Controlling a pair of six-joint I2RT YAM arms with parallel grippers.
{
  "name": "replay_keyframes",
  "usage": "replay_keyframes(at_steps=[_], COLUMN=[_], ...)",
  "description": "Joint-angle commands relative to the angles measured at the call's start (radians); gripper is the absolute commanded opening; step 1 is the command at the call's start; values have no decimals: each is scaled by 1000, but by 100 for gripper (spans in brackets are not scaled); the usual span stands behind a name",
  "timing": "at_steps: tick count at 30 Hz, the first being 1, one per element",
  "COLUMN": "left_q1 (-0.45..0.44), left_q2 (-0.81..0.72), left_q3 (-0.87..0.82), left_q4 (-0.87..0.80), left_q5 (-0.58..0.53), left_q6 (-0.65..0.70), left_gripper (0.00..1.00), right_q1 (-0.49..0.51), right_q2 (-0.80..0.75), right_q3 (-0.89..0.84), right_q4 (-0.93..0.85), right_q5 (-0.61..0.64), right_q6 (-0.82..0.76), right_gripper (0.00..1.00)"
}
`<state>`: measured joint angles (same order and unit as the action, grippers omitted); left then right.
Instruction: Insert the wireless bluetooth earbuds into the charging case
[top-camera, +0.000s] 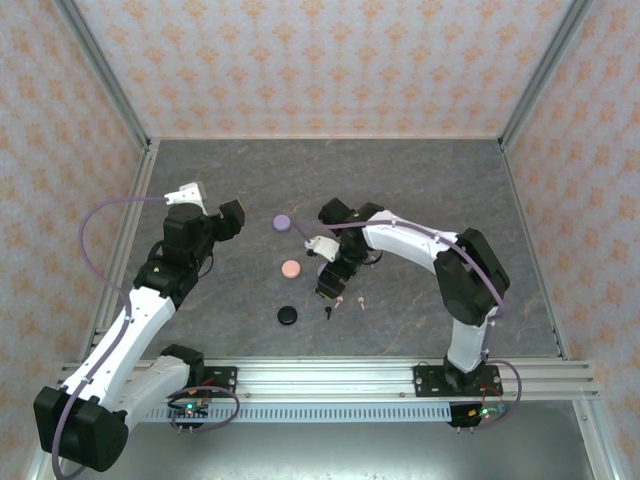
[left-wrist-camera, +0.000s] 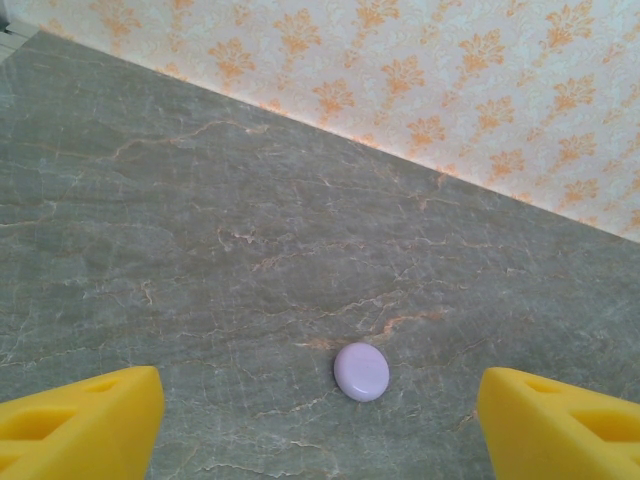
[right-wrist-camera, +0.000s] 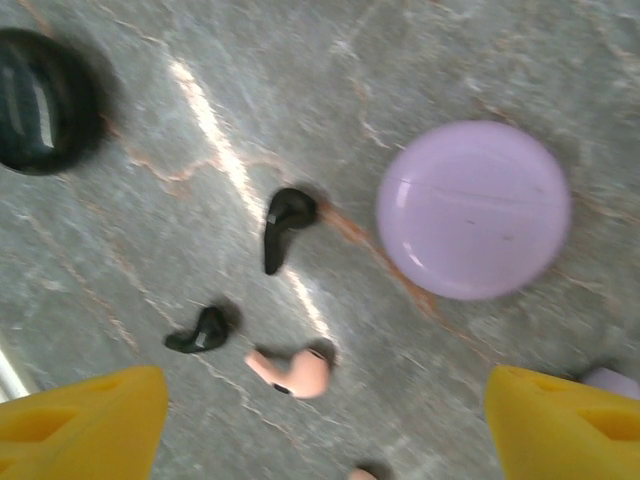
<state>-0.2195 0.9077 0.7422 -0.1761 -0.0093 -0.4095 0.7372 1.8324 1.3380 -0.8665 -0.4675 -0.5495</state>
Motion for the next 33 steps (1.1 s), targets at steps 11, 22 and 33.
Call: replay_keyframes(at_steps=[11, 22, 33], left_q1=[12, 12, 11], left_q2=[-42, -46, -29], left_q3=[-22, -21, -15], left_q4=[-37, -40, -36], left_q5=[-53, -57, -54], left_q6=[15, 18, 16], left_gripper=[82, 82, 82], right_q1=[4, 12, 11], right_q2=[155, 243, 240], right_q3=[262, 287, 226], right_q4=[-58, -49, -69], right_q5=[27, -52, -61], right_q6=[-127, -89, -78], right_gripper=[87, 86, 84])
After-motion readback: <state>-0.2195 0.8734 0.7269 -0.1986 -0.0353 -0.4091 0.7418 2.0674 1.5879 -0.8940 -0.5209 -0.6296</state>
